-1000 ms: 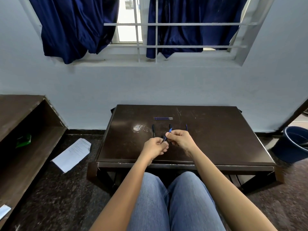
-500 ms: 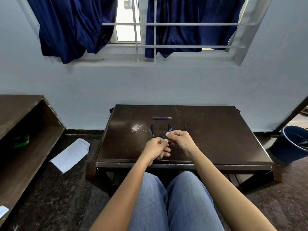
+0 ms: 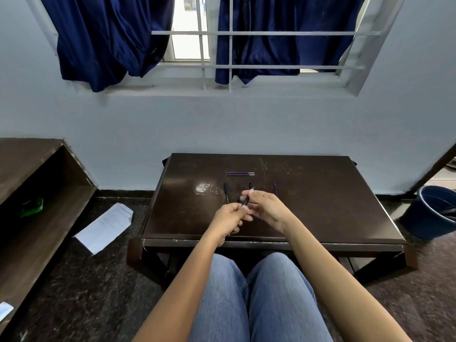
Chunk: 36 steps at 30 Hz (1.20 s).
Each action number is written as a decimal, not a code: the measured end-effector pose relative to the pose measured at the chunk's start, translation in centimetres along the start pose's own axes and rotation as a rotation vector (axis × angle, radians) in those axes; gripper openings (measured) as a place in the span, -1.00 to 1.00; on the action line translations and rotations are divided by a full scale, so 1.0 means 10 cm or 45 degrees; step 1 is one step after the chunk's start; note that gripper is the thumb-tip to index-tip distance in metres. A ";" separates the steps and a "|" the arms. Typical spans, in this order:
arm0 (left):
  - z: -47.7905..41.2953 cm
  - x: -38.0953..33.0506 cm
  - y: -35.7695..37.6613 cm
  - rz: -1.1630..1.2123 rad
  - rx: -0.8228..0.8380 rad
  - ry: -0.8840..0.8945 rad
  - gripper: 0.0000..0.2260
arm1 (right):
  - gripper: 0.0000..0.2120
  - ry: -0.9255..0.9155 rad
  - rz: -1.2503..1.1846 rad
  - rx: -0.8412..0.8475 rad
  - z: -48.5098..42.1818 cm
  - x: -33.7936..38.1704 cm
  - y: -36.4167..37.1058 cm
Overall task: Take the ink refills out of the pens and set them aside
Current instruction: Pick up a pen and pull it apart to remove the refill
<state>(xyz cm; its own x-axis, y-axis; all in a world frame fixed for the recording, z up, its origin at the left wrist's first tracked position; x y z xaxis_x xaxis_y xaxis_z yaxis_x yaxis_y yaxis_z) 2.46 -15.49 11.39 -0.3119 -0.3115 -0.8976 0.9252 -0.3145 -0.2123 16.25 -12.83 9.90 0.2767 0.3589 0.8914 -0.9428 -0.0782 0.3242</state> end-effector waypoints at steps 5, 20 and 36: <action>-0.01 -0.01 -0.02 0.002 0.011 -0.014 -0.82 | -0.70 0.065 -0.346 0.079 0.01 0.06 0.00; 0.00 -0.05 -0.01 -0.013 0.077 -0.006 -0.78 | -0.72 0.093 -0.376 0.054 0.01 0.06 0.00; -0.10 -0.06 0.00 0.348 0.310 -0.043 -0.75 | -0.78 -0.002 -0.459 0.080 -0.14 0.09 -0.03</action>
<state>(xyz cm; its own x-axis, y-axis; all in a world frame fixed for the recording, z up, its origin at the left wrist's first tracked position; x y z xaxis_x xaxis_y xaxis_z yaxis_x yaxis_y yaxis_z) 2.84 -14.38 11.58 -0.0711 -0.4419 -0.8942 0.8979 -0.4187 0.1355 16.57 -11.17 10.16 0.5894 0.3723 0.7169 -0.7715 -0.0038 0.6363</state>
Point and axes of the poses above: each hand's wrist, its own z-axis away from the middle knuckle, its own y-axis out of the palm, x = y × z, the point moved 3 cm from there along -z, towards the middle knuckle, and after that the axes turned 9 degrees about -z, right-handed, at the moved point
